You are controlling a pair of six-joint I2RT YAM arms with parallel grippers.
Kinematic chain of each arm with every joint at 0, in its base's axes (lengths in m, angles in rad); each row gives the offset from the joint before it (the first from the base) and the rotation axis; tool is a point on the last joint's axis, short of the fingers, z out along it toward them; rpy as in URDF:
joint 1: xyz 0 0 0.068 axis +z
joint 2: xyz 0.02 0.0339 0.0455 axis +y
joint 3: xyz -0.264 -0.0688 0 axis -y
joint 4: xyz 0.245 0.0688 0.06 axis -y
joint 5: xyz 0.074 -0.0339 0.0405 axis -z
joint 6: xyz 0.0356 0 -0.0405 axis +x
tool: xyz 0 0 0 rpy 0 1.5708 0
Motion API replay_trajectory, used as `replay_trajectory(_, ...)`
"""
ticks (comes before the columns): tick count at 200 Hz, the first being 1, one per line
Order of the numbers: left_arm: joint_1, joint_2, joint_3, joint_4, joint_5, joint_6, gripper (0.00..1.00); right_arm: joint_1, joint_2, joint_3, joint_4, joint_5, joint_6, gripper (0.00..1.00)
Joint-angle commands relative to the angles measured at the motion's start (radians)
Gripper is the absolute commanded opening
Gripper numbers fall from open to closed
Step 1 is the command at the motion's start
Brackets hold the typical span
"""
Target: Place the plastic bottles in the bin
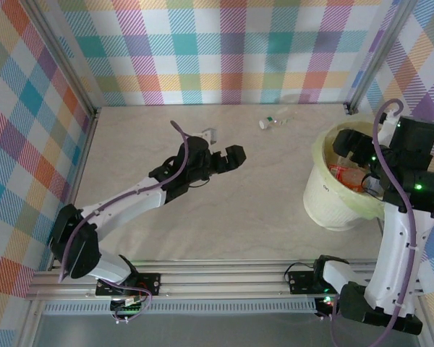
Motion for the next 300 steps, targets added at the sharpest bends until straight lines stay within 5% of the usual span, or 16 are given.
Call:
replay_trajectory(1,-0.003,-0.063,-0.041,-0.024,-0.1,0.019,1.0,0.051,-0.013,-0.001,0.102,-0.175,0.08,0.89)
replay_trajectory(74,0.004,-0.158,-0.108,-0.089,-0.219,0.0,1.0,0.442,0.097,-0.107,0.374,-0.157,0.162,0.93)
replay_trajectory(136,0.012,-0.178,-0.135,-0.118,-0.259,-0.028,1.0,0.729,0.354,-0.063,0.477,-0.028,0.131,0.94)
replay_trajectory(247,0.029,-0.305,-0.225,-0.23,-0.401,-0.113,1.0,0.747,0.692,-0.081,0.808,0.285,0.194,1.0)
replay_trajectory(300,0.039,-0.328,-0.255,-0.238,-0.406,-0.135,1.0,0.68,0.881,-0.015,0.847,0.473,0.362,1.0)
